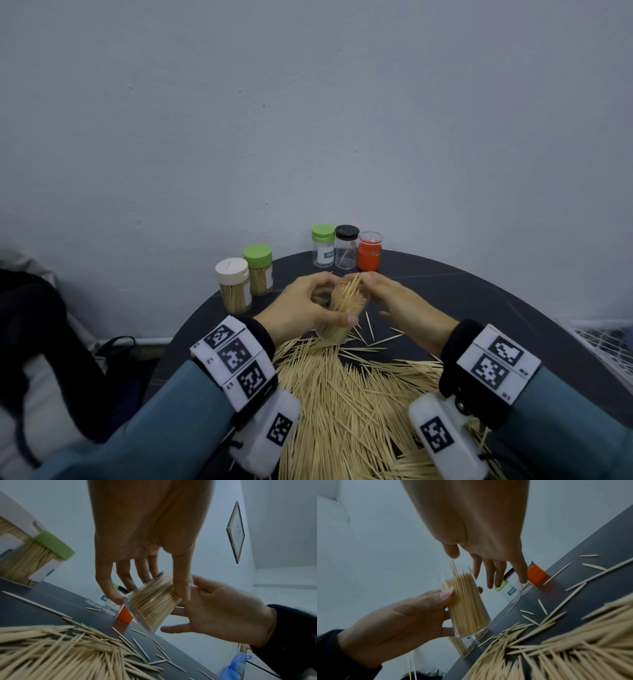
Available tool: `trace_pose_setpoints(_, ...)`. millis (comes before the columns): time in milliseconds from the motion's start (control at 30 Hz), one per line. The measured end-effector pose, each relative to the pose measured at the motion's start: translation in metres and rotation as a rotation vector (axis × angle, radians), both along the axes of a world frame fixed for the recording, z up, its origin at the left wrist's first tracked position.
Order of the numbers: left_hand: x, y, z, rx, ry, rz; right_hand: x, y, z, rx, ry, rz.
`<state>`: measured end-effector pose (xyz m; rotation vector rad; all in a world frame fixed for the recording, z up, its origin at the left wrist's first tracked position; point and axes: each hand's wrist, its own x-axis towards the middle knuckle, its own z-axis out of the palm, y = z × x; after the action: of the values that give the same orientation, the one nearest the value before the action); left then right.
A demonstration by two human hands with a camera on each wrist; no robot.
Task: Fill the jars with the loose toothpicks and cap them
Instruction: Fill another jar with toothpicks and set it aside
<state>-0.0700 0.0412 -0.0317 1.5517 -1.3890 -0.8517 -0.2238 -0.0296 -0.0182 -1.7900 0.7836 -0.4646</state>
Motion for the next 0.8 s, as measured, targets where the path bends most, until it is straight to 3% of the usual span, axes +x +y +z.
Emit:
trace_pose_setpoints(467, 0.002, 0.001, 0.0, -0.037, -0.034, -0.041, -0.003, 0.0, 0.002, 0.017, 0.033, -0.004)
trace_pose_setpoints(800, 0.001, 0.001, 0.001, -0.051, -0.05, -0.066, -0.002, -0.006, -0.006, -0.014, 0.06, 0.091)
